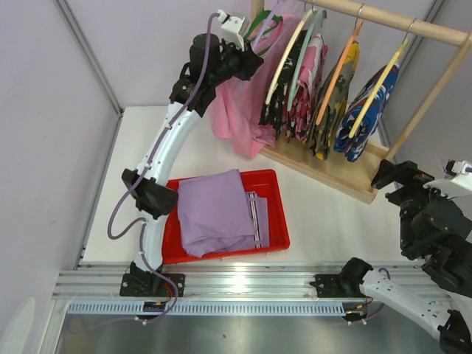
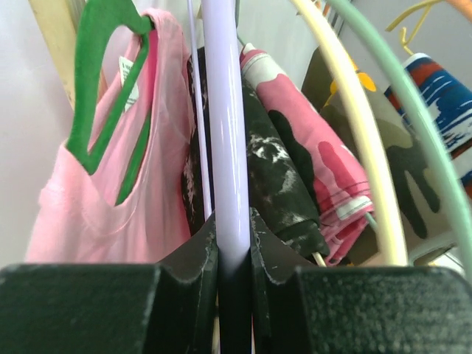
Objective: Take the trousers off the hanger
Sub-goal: Hang the hanger back to the clothesline with the left arm
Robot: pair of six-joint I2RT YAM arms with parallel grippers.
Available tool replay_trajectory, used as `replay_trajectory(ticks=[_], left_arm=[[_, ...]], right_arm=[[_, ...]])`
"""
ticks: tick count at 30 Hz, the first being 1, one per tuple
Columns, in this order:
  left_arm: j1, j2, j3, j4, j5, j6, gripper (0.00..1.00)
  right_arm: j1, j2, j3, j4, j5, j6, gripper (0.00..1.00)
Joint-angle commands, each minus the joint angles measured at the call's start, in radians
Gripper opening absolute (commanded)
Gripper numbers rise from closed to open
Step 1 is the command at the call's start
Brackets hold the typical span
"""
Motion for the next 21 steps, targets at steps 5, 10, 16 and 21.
replay_trajectory(ticks=[5,10,16,21], left_arm=[[0.005,0.056,0.054,0.117,0.041,-0.040,0.01],[0.005,0.070,0.051,0.110,0.041,-0.032,0.01],[0.005,0.073,0.050,0.120,0.024,-0.032,0.04],[0.005,0.057,0.033,0.134,0.001,-0.038,0.18]], right_arm=[[0.006,-0.018,0.032,-0.027,0.029,0.044,0.94],[0.006,-0.009,0.026,-0.020,0.035,0.045,0.93],[0.008,-0.006,0.024,-0.023,0.035,0.046,0.94],[0.008,-0.004,0.024,-0.029,0.035,0.049,0.95]])
